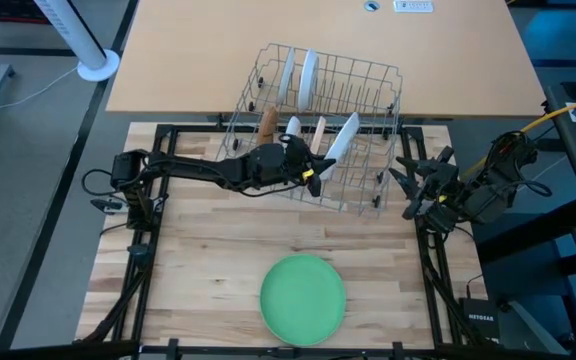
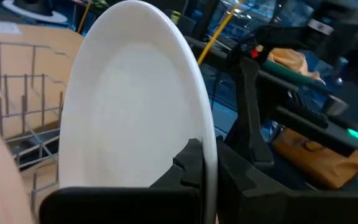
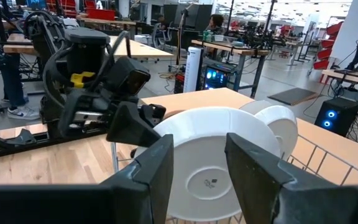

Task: Sort dishes
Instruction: Put the white plate into the gray dishwasher rack

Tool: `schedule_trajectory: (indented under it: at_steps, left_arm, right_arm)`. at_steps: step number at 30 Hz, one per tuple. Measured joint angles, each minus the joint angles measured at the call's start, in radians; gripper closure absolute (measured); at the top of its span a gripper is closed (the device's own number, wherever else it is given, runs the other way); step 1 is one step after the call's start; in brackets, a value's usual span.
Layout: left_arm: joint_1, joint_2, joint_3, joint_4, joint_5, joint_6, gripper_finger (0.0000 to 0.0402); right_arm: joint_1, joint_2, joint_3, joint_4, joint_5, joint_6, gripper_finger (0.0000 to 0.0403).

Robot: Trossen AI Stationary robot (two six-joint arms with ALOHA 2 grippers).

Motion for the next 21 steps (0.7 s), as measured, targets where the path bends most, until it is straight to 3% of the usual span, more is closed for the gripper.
schedule_trajectory:
  at_steps: [21]
  left_arm:
    - [0.032,0.000,0.000,-0.081,-0.044,-0.186,0.0382]
  right_arm:
    - [0.000,0.000,0.000,-0.002,-0.001,0.002,0.0251]
